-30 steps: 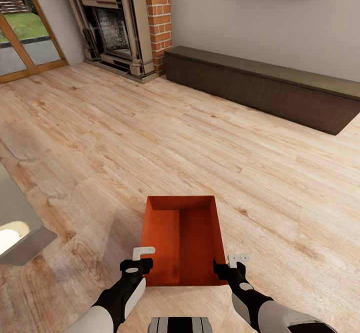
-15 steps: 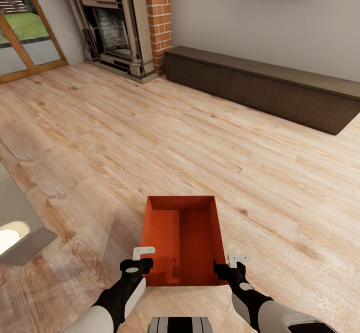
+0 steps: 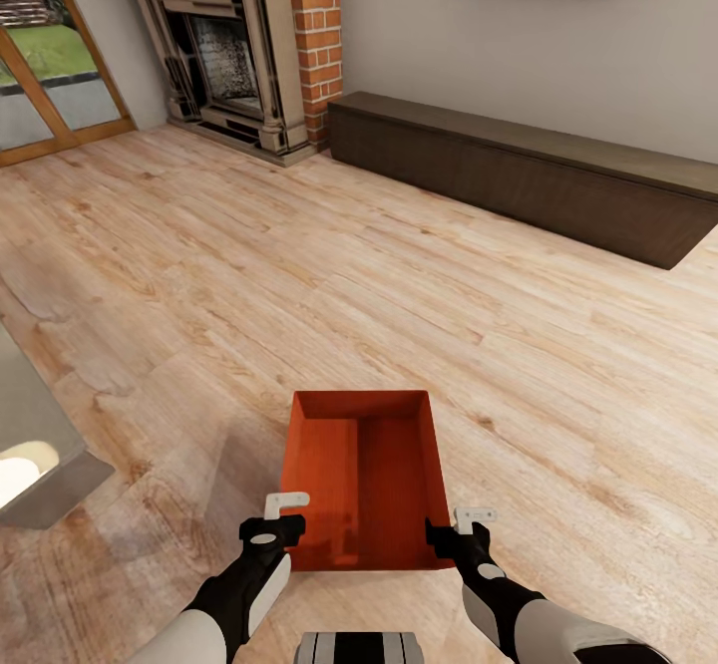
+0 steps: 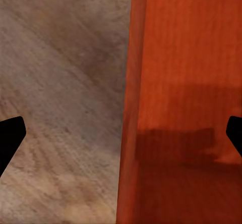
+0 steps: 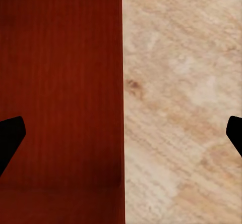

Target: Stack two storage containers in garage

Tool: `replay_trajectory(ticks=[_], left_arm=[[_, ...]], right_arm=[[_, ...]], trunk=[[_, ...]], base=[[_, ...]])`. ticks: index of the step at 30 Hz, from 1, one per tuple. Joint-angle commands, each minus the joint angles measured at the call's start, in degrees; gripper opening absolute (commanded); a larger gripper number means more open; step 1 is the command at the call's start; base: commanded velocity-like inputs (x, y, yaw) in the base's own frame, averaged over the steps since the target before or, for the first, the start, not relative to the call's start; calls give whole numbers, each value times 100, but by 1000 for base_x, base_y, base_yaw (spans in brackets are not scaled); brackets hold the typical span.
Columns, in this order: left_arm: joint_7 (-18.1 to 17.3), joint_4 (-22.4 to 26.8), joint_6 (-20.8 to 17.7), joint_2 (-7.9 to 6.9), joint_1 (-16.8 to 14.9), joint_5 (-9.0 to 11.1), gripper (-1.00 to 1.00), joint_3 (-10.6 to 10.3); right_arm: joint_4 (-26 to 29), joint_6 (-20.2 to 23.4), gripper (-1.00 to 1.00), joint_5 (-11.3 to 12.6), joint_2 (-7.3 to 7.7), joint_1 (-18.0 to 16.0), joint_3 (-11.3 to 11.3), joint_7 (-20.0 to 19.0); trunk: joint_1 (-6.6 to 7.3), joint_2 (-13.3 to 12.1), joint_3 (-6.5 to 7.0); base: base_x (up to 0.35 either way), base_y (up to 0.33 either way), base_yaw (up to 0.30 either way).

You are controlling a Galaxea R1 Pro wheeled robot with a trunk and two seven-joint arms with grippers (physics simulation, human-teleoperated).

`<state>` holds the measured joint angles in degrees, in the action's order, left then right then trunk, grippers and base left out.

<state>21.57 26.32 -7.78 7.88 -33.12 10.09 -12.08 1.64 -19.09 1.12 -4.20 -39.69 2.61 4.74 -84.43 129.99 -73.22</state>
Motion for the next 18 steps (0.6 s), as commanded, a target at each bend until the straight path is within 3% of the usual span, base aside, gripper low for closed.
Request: replay_trajectory(ticks=[1, 7, 18], left_arm=[[49, 7, -29, -6, -2, 55, 100, -48], [49, -2, -31, -6, -2, 55, 100, -48], [49, 5, -30, -6, -2, 54, 100, -48]], right_arm=[[-6, -16, 100, 11, -2, -3, 29, 27], [-6, -16, 100, 11, -2, -3, 29, 27], [-6, -16, 100, 11, -2, -3, 29, 27]], trunk=[[1, 1, -4], [1, 1, -4], [1, 1, -4]], base=[[0, 0, 0], [114, 0, 0], [11, 0, 0]])
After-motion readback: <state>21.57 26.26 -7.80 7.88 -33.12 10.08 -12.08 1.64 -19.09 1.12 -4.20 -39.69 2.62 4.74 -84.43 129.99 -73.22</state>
